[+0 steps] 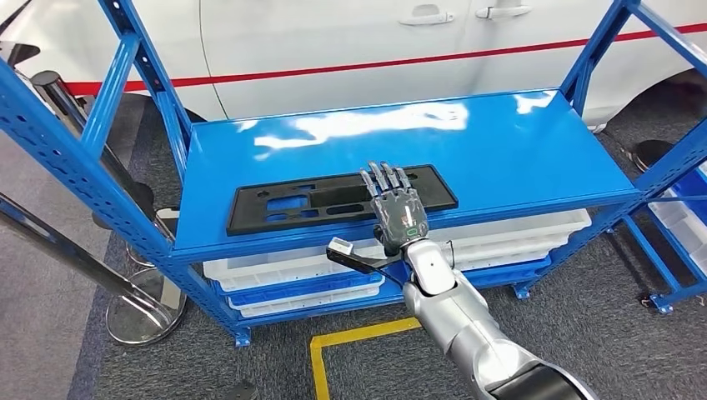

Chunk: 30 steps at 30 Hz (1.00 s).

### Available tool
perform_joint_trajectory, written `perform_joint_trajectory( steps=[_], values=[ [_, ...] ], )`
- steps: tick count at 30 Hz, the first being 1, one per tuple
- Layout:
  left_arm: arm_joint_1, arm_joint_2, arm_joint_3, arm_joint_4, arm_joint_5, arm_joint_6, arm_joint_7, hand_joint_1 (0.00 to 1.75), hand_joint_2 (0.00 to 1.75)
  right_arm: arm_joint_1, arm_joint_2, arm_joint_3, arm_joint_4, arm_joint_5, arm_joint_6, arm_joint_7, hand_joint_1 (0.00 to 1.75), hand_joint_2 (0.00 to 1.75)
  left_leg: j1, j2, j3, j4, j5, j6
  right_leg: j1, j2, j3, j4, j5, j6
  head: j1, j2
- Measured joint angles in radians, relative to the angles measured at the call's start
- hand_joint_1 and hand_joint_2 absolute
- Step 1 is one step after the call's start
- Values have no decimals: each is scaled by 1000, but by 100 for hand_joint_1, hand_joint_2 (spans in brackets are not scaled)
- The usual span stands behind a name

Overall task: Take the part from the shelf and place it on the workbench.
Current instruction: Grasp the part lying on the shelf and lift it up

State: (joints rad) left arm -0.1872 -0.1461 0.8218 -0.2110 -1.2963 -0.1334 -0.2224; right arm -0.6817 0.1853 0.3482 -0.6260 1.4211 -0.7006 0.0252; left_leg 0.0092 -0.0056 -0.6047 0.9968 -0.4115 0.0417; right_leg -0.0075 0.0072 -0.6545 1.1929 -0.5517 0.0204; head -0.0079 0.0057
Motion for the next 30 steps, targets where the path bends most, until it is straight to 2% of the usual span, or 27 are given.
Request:
perform_joint_trajectory(
  steps=[1,2,3,4,5,6,7,8,12,14,16,17,18,19,21,22,23,25,27,29,30],
  values=[
    [0,0,0,0,0,0,0,0,0,4,-1,-4,0,0,0,0,0,175,0,0,5,0,-5,2,-1,0,-40,53,-6,2,0,0],
    [1,0,0,0,0,1,0,0,0,8,-3,-8,0,1,0,-1,0,175,-1,-1,11,1,-11,3,-3,0,-69,79,2,3,0,0],
    [1,0,0,0,0,2,0,0,0,12,-5,-11,0,2,0,-3,0,175,-1,-1,17,2,-17,2,-4,-1,-84,76,27,2,0,0],
    [2,0,-1,0,0,3,0,0,0,15,-6,-12,-1,4,0,-6,0,175,-1,-2,25,5,-24,0,-5,-1,-77,35,66,1,0,0],
    [2,0,-1,0,1,5,0,0,0,15,-7,-13,-2,9,0,-10,0,175,-1,-3,33,7,-33,-2,-5,-1,-57,-29,109,-2,0,0],
    [1,-1,-1,0,1,7,0,0,0,14,-7,-13,-3,14,0,-13,0,175,-3,-3,38,11,-41,-6,-4,-1,-33,-88,140,-6,0,0],
    [0,-1,-1,0,2,10,0,0,0,13,-7,-13,-3,20,0,-17,0,175,-4,-3,42,14,-48,-11,-2,-1,-13,-134,158,-9,0,0],
    [-3,-2,-1,0,3,11,0,0,0,12,-7,-13,-3,25,0,-19,0,175,-6,-3,43,16,-53,-16,1,-1,-3,-158,162,-13,0,0],
    [-10,-3,0,0,8,14,-8,0,0,11,-3,-7,11,37,0,-25,0,175,-3,-2,41,28,-74,-36,1,1,8,-172,153,-29,0,0],
    [-15,-3,-1,0,7,8,-21,0,0,11,2,-2,19,37,0,-26,0,175,1,-1,3,113,-121,-44,-2,0,17,-179,151,-39,0,0],
    [-17,-3,-2,0,2,2,-35,0,0,14,5,3,27,35,1,-26,0,175,2,0,-66,242,-172,-50,0,-2,20,-178,145,-46,0,0],
    [-16,-4,-3,0,-1,0,-39,0,0,16,6,4,30,34,0,-27,0,175,2,0,-91,283,-179,-52,1,-2,21,-176,143,-47,0,0],
    [-15,-4,-5,0,-3,-1,-44,0,0,17,6,6,33,32,0,-27,0,175,2,0,-101,292,-168,-53,2,-2,21,-174,140,-48,0,0],
    [-14,-4,-7,0,-2,-1,-47,0,0,18,7,7,34,31,0,-27,0,175,3,0,-92,262,-140,-52,2,-1,23,-171,138,-47,0,0],
    [-16,-3,-8,0,6,2,-53,0,0,18,7,8,35,31,0,-26,0,175,1,0,-35,134,-70,-45,3,0,26,-165,132,-44,0,0],
    [-17,-3,-8,0,11,4,-54,0,0,18,7,8,35,31,0,-25,0,175,-1,0,-9,77,-48,-40,5,1,27,-163,130,-40,0,0],
    [-19,-3,-8,0,14,5,-55,0,0,18,7,8,35,30,0,-23,0,175,-3,-1,7,42,-39,-36,6,1,27,-161,129,-35,0,0],
    [-20,-3,-8,0,16,8,-56,0,0,18,6,8,35,30,0,-21,0,175,-7,-1,13,26,-37,-28,6,1,26,-162,130,-24,0,0],
    [-19,-4,-8,0,16,9,-56,0,0,18,6,8,35,30,0,-19,86,175,-4,-1,17,16,-30,-16,4,1,23,-155,123,-14,0,0],
    [-20,-4,-8,0,16,9,-57,0,0,18,6,8,34,29,0,-18,173,175,0,0,22,7,-24,-5,2,-1,-5,-90,80,-6,1,0],
    [-21,-5,-8,0,16,10,-59,0,0,20,5,8,35,27,0,-18,175,175,0,1,22,7,-23,-4,1,-1,-33,-30,47,-3,0,0]
  ],
)
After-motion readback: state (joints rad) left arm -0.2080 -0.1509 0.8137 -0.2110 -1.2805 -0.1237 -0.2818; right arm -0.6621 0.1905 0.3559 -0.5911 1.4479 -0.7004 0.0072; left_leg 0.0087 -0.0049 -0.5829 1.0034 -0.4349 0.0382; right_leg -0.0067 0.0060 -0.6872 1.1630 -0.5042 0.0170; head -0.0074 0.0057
